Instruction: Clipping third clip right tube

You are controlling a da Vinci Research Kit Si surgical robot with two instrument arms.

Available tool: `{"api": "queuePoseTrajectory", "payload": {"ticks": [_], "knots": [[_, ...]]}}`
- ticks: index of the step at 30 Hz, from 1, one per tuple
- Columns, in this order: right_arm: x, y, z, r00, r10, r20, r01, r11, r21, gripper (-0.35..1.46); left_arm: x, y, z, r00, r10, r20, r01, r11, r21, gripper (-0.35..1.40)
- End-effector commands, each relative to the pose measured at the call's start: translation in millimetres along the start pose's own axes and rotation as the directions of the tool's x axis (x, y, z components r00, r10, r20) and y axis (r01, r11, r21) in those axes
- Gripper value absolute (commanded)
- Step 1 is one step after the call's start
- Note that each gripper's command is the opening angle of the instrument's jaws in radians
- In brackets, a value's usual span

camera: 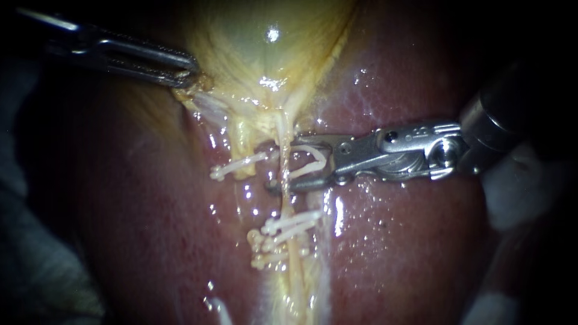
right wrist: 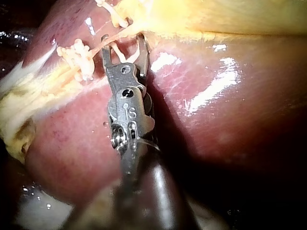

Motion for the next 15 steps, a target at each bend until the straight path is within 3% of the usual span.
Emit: {"api": "queuePoseTrajectory", "payload": {"ticks": [1, 11, 15], "knots": [[0.0, 0.0, -0.1, 1.000, 0.005, 0.000, -0.005, 1.000, 0.001, 0.35, 0.0, 0.0, 0.0, 1.0000, 0.000, 0.000, 0.000, 1.000, 0.000, -0.35], [-0.7, -0.1, -2.3, 0.999, 0.039, -0.004, -0.039, 0.999, 0.028, 0.43, 0.0, -0.1, -0.2, 1.0000, 0.000, -0.001, 0.000, 1.000, 0.001, -0.35], [-0.9, -0.1, -3.2, 0.996, 0.087, -0.027, -0.085, 0.994, 0.062, 0.45, 0.0, -0.1, -0.3, 1.0000, 0.000, -0.002, 0.000, 1.000, 0.003, -0.35]]}}
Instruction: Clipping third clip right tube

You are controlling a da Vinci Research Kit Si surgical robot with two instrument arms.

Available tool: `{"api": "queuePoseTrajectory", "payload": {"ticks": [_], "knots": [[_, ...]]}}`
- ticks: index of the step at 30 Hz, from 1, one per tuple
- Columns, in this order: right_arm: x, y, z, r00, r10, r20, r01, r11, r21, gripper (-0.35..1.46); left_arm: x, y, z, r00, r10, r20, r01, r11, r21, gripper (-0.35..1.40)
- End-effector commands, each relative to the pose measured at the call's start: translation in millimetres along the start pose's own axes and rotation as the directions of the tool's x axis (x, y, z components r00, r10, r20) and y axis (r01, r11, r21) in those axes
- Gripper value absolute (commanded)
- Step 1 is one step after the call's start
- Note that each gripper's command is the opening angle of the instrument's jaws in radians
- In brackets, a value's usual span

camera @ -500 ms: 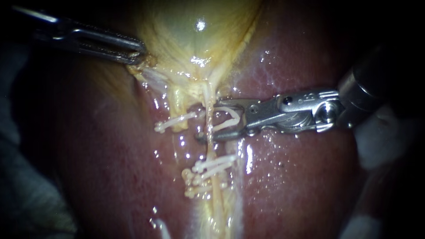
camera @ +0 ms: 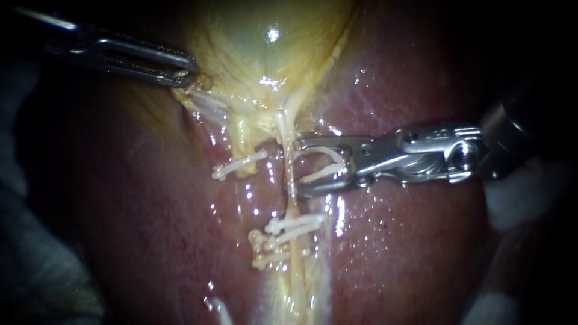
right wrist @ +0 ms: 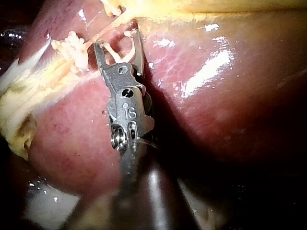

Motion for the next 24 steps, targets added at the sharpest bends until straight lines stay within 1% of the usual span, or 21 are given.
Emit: {"api": "queuePoseTrajectory", "payload": {"ticks": [1, 5, 10, 14, 21, 24], "knots": [[0.0, 0.0, -0.1, 1.000, 0.009, -0.010, -0.009, 1.000, 0.007, 0.45, 0.0, 0.0, 0.0, 1.0000, 0.000, -0.001, 0.000, 1.000, 0.001, -0.35], [0.2, 0.1, -0.6, 0.997, 0.070, -0.042, -0.069, 0.997, 0.039, 0.46, 0.0, 0.0, -0.1, 1.0000, 0.000, -0.001, 0.000, 1.000, 0.001, -0.35], [0.5, 0.1, -0.8, 0.990, 0.124, -0.068, -0.119, 0.990, 0.072, 0.47, 0.0, 0.0, -0.1, 1.0000, 0.000, 0.000, 0.000, 1.000, 0.001, -0.35], [0.8, 0.0, -0.9, 0.980, 0.176, -0.094, -0.167, 0.981, 0.098, 0.48, 0.0, 0.0, -0.2, 1.0000, 0.000, 0.000, 0.000, 1.000, 0.000, -0.35], [1.2, -0.2, -0.7, 0.966, 0.236, -0.106, -0.223, 0.967, 0.122, 0.48, 0.0, 0.0, -0.2, 1.0000, 0.000, 0.000, 0.000, 1.000, 0.000, -0.35], [1.3, -0.2, -0.5, 0.964, 0.242, -0.107, -0.228, 0.965, 0.126, 0.48, 0.0, 0.0, -0.2, 1.0000, 0.000, -0.002, 0.000, 1.000, 0.002, -0.35]]}}
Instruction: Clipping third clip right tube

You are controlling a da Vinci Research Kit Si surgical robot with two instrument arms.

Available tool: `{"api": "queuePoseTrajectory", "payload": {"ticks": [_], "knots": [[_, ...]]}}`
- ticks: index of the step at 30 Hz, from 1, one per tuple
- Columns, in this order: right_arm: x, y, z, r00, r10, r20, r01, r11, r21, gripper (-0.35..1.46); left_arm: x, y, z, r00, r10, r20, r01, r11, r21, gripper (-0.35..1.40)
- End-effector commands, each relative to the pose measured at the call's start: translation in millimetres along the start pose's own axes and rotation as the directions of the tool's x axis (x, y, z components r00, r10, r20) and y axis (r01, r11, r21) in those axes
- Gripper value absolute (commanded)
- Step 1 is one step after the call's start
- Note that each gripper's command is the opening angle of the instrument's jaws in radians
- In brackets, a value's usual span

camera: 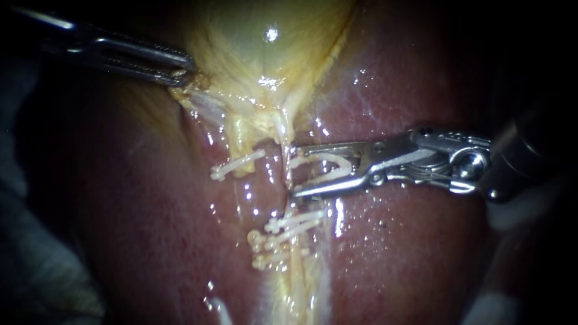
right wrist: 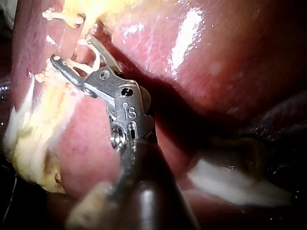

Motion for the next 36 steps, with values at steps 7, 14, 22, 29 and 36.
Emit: {"api": "queuePoseTrajectory", "payload": {"ticks": [7, 14, 22, 29, 36], "knots": [[-0.1, 0.2, 1.0, 1.000, 0.015, -0.001, -0.015, 1.000, 0.001, 0.48, 0.0, 0.0, 0.0, 1.0000, 0.000, -0.001, 0.000, 1.000, 0.002, -0.35], [-0.7, 0.7, 1.7, 0.999, 0.034, -0.001, -0.034, 0.999, -0.004, 0.48, 0.0, 0.0, 0.0, 1.0000, 0.000, -0.001, 0.000, 1.000, 0.002, -0.35], [-1.2, 1.7, 1.5, 0.999, 0.042, -0.003, -0.042, 0.999, -0.003, 0.48, 0.0, 0.0, 0.0, 1.0000, 0.000, -0.001, 0.000, 1.000, 0.002, -0.35], [-1.5, 1.7, 0.5, 0.999, 0.047, 0.000, -0.047, 0.999, 0.002, 0.48, 0.0, 0.0, 0.0, 1.0000, 0.000, -0.001, 0.000, 1.000, 0.002, -0.35], [-1.6, 2.3, 0.1, 0.999, 0.046, 0.009, -0.046, 0.999, 0.000, 0.48, 0.0, 0.0, 0.0, 1.0000, 0.000, -0.001, 0.000, 1.000, 0.002, -0.35]]}}
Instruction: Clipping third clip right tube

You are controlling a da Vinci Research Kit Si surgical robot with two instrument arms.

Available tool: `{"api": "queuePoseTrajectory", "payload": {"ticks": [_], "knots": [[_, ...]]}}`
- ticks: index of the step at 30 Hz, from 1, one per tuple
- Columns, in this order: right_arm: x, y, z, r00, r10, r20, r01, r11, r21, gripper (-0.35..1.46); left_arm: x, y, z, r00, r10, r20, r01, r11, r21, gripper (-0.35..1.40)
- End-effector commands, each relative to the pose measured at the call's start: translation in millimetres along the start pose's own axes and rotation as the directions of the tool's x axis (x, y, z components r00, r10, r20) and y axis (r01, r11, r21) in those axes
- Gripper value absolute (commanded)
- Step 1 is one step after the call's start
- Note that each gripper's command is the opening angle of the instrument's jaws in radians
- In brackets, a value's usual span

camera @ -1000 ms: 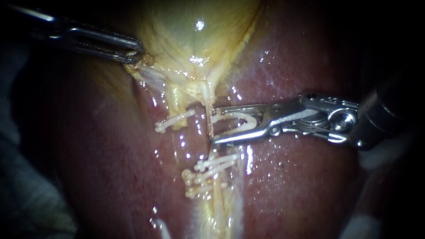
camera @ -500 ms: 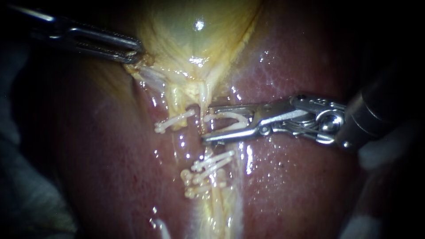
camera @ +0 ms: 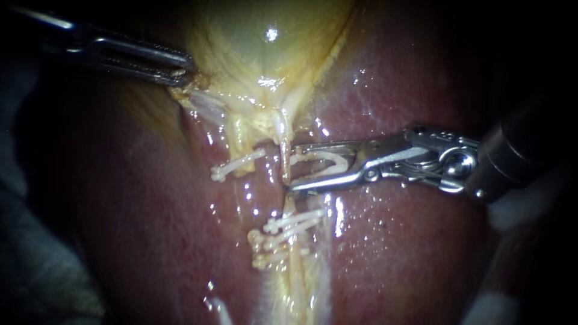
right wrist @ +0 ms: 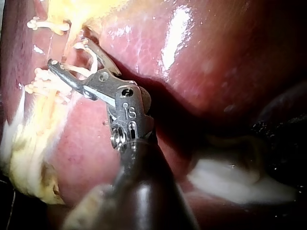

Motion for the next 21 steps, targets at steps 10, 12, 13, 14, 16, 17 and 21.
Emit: {"api": "queuePoseTrajectory", "payload": {"ticks": [10, 12, 13, 14, 16, 17, 21], "knots": [[-0.1, 0.3, -0.3, 1.000, 0.000, 0.001, 0.000, 1.000, 0.001, 0.48, 0.0, 0.0, 0.0, 1.0000, 0.000, 0.000, 0.000, 1.000, 0.000, -0.35], [-0.1, 0.5, -0.3, 1.000, -0.001, 0.001, 0.001, 1.000, 0.001, 0.48, 0.0, 0.0, 0.0, 1.0000, 0.000, 0.000, 0.000, 1.000, 0.000, -0.35], [-0.2, 0.6, -0.2, 1.000, -0.001, 0.001, 0.001, 1.000, 0.000, 0.48, 0.0, 0.0, 0.0, 1.0000, 0.000, 0.000, 0.000, 1.000, 0.000, -0.35], [-0.2, 0.7, -0.2, 1.000, -0.002, 0.001, 0.002, 1.000, 0.000, 0.48, 0.0, 0.0, 0.0, 1.0000, 0.000, 0.000, 0.000, 1.000, 0.000, -0.35], [-0.4, 0.9, 0.0, 1.000, -0.003, 0.000, 0.003, 1.000, -0.002, 0.48, 0.0, 0.0, 0.0, 1.0000, 0.000, 0.000, 0.000, 1.000, 0.000, -0.35], [-0.5, 1.1, 0.0, 1.000, -0.004, 0.001, 0.004, 1.000, -0.002, 0.48, 0.0, 0.0, 0.0, 1.0000, 0.000, 0.000, 0.000, 1.000, 0.000, -0.35], [-0.9, 1.4, 0.1, 1.000, 0.005, 0.001, -0.005, 1.000, -0.003, 0.49, 0.0, 0.0, 0.0, 1.0000, 0.000, 0.000, 0.000, 1.000, 0.000, -0.35]]}}
